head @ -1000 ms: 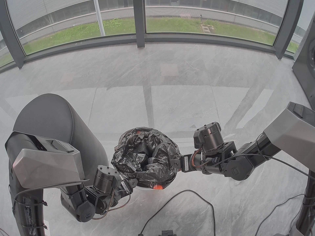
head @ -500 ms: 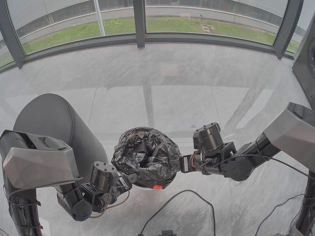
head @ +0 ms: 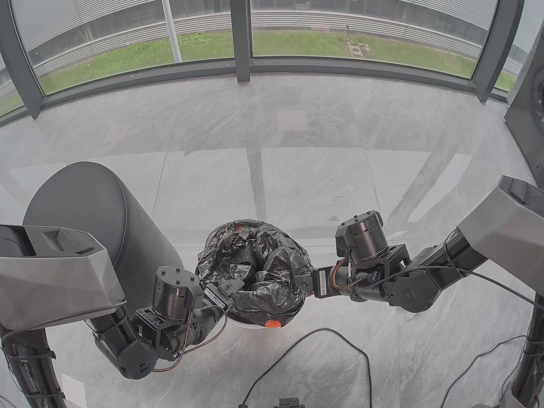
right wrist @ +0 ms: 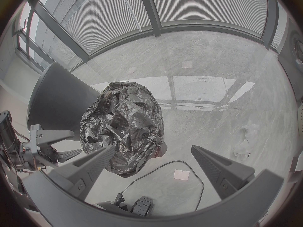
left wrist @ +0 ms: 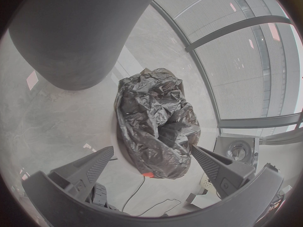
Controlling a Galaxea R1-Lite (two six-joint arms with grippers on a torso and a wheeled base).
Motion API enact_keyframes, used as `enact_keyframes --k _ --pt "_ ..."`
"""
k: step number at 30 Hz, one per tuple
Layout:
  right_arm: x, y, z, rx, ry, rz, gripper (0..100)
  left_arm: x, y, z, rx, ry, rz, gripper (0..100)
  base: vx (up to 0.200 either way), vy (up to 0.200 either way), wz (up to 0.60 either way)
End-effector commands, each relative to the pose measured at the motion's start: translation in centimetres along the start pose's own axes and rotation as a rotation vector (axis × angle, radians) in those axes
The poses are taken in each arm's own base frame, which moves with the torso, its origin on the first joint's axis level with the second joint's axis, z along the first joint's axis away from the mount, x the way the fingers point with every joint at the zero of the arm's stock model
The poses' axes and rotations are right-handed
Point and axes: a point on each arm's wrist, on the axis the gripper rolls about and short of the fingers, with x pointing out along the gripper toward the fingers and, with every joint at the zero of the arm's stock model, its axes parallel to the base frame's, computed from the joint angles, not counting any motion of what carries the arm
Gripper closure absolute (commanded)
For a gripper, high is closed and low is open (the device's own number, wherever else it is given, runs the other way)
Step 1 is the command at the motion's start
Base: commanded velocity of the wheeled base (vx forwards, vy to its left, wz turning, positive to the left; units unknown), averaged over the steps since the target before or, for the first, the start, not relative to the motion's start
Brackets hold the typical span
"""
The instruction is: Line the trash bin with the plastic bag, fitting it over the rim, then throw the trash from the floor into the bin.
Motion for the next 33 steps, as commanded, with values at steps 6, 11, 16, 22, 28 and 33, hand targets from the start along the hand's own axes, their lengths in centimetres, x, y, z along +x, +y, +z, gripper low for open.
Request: enact_keyframes --k 6,11,16,22,28,33 --pt "-0.1 -0.1 0.0 0.002 -0.001 -0.002 0 1.0 -0.3 -0.1 0.000 -0.005 -0.015 0 0.000 0.000 0.00" --pt "-0.3 -0.3 0.2 0.005 -0.006 -0.003 0 1.6 -0.1 -0.3 -0.002 -0.009 -0.020 0 0.000 0.000 0.00" --pt "-0.2 -0.3 0.2 0.006 -0.005 -0.004 0 2.0 0.1 -0.5 -0.005 -0.023 -0.047 0 0.000 0.000 0.00" --pt "-0.2 -0.4 0.2 0.006 -0.004 -0.006 0 2.1 0.0 -0.6 -0.003 -0.022 -0.049 0 0.000 0.000 0.00" --pt "-0.3 -0.3 0.1 0.005 0.000 -0.006 0 2.1 0.1 -0.6 -0.003 -0.020 -0.047 0 0.000 0.000 0.00" --pt "-0.3 -0.4 0.0 0.006 0.000 -0.006 0 1.7 -0.1 -0.5 0.001 -0.023 -0.056 0 0.000 0.000 0.00"
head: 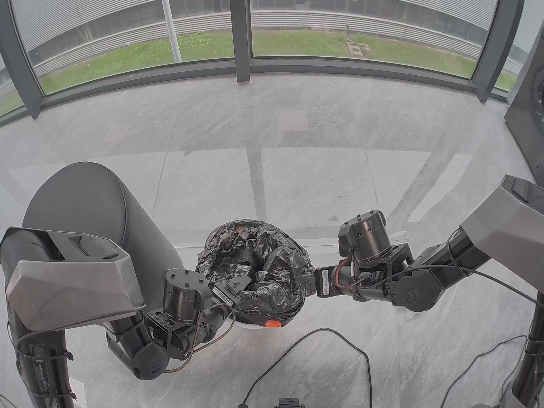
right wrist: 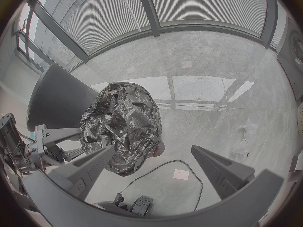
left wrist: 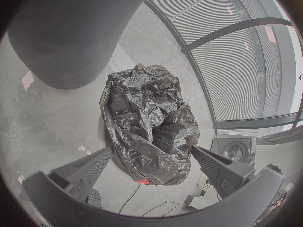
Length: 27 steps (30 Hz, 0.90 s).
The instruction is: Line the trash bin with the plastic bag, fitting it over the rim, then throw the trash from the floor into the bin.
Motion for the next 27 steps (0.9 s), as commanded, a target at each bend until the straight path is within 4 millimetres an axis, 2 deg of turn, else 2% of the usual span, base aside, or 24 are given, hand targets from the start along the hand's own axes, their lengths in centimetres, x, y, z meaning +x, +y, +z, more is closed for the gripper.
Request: enact_keyframes --k 1,6,8,9,10,11,13,15,16,18,19,23,27 --pt "0.0 0.0 0.0 0.000 -0.001 0.000 0 -0.2 -0.2 0.1 -0.001 -0.003 -0.006 0 0.000 0.000 0.00" --pt "-0.2 0.1 0.1 -0.001 -0.005 0.003 0 -1.1 -0.6 0.3 0.025 -0.007 -0.020 0 0.000 0.000 0.00" --pt "-0.2 0.1 0.1 -0.001 -0.006 0.004 0 -1.6 -0.6 0.1 0.091 -0.001 -0.014 0 0.000 0.000 0.00" --pt "-0.2 0.1 0.1 -0.001 -0.005 0.003 0 -1.9 -0.3 0.0 0.208 0.005 -0.006 0 0.000 0.000 0.00" --pt "-0.2 0.1 0.1 -0.001 -0.003 0.003 0 -2.0 -0.3 0.0 0.220 0.005 -0.006 0 0.000 0.000 0.00" --pt "-0.2 0.2 0.0 -0.004 -0.001 0.006 0 -2.4 -0.4 0.1 0.373 0.000 -0.026 0 0.000 0.000 0.00" --pt "-0.3 0.4 -0.1 -0.007 0.000 0.009 0 -2.6 -1.2 0.5 0.539 -0.035 -0.103 0 0.000 0.000 0.00" --pt "-0.3 0.5 -0.1 -0.007 -0.002 0.012 0 -2.8 -1.5 0.5 0.694 -0.012 -0.176 0 0.000 0.000 0.00" --pt "-0.3 0.5 -0.1 -0.007 -0.002 0.012 0 -2.9 -1.5 0.5 0.718 -0.003 -0.184 0 0.000 0.000 0.00" --pt "-0.5 0.6 0.0 -0.007 -0.006 0.015 0 -3.8 -0.4 0.2 0.948 0.085 -0.231 0 0.000 0.000 0.00" --pt "-0.6 0.6 0.1 -0.007 -0.011 0.017 0 -4.0 -0.1 0.0 0.997 0.105 -0.238 0 0.000 0.000 0.00" --pt "-1.1 0.5 0.5 -0.002 -0.025 0.017 0 -4.7 1.0 -0.9 1.069 0.185 -0.243 0 0.000 0.000 0.00" --pt "-1.6 0.1 0.3 0.018 -0.017 0.010 0 -4.1 1.5 -1.2 1.091 0.218 -0.217 0 0.000 0.000 0.00"
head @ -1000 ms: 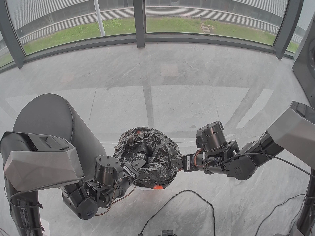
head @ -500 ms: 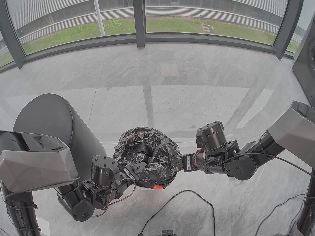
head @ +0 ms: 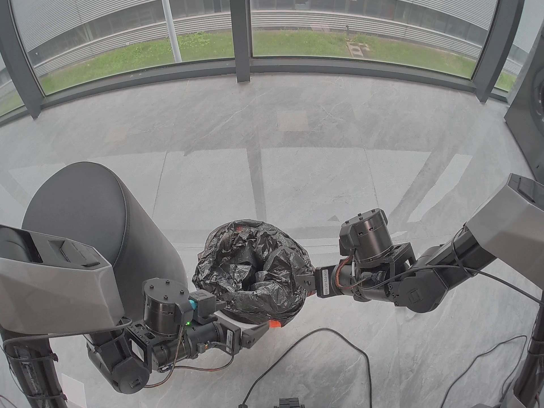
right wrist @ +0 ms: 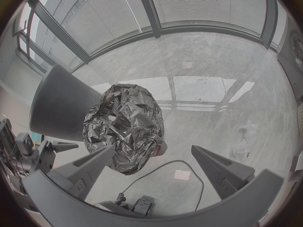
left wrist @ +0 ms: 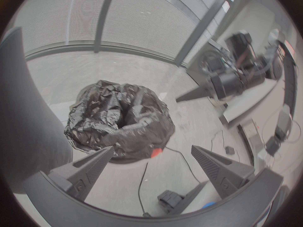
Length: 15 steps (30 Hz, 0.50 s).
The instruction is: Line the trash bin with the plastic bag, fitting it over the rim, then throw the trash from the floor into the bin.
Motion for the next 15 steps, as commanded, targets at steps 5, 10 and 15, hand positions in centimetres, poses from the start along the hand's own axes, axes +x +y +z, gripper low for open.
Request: enact_keyframes --k 5,10,15 --pt "-1.1 -0.2 0.1 0.016 -0.006 0.000 0 0.5 0.2 -1.8 0.037 0.094 -0.006 0 0.000 0.000 0.00" --pt "-1.1 0.0 0.0 0.013 -0.005 0.004 0 1.6 0.5 -1.8 -0.004 0.091 0.093 0 0.000 0.000 0.00" --pt "-1.0 0.0 -0.1 0.012 -0.002 0.003 0 3.3 0.8 -1.6 -0.008 0.068 0.119 0 0.000 0.000 0.00"
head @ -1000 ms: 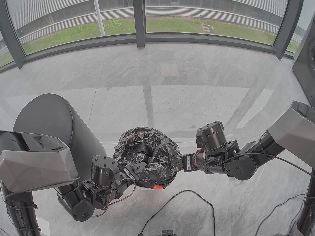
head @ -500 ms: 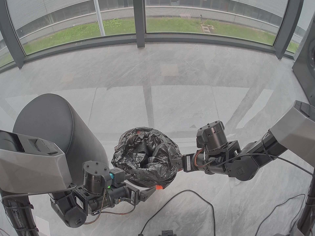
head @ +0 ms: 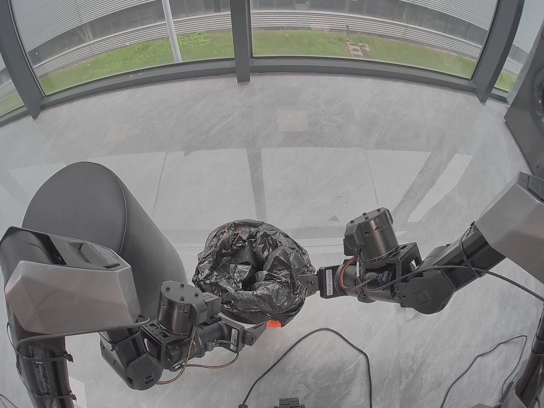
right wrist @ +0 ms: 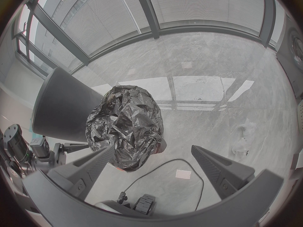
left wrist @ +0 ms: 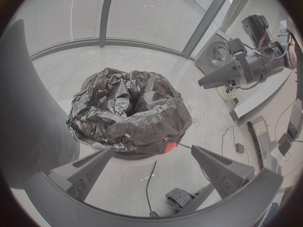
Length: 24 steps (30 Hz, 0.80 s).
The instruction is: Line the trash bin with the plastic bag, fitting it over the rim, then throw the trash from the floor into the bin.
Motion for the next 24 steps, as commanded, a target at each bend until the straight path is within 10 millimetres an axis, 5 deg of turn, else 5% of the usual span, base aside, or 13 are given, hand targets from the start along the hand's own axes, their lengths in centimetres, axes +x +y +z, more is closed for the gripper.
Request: enact_keyframes --k 1,15,16,24 --pt "0.0 0.1 0.0 -0.001 -0.001 0.002 0 1.7 0.2 -0.4 -0.005 0.008 0.020 0 0.000 0.000 0.00" --pt "0.0 0.0 -0.2 -0.001 0.006 -0.001 0 2.9 0.5 0.0 -0.009 -0.010 0.047 0 0.000 0.000 0.00" --pt "0.0 0.0 -0.2 -0.002 0.006 -0.001 0 2.9 0.5 0.0 -0.011 -0.013 0.047 100 0.000 0.000 0.00" --pt "0.0 0.1 -0.2 -0.001 0.004 -0.002 0 2.8 0.6 0.1 -0.012 -0.013 0.049 100 0.000 0.000 0.00"
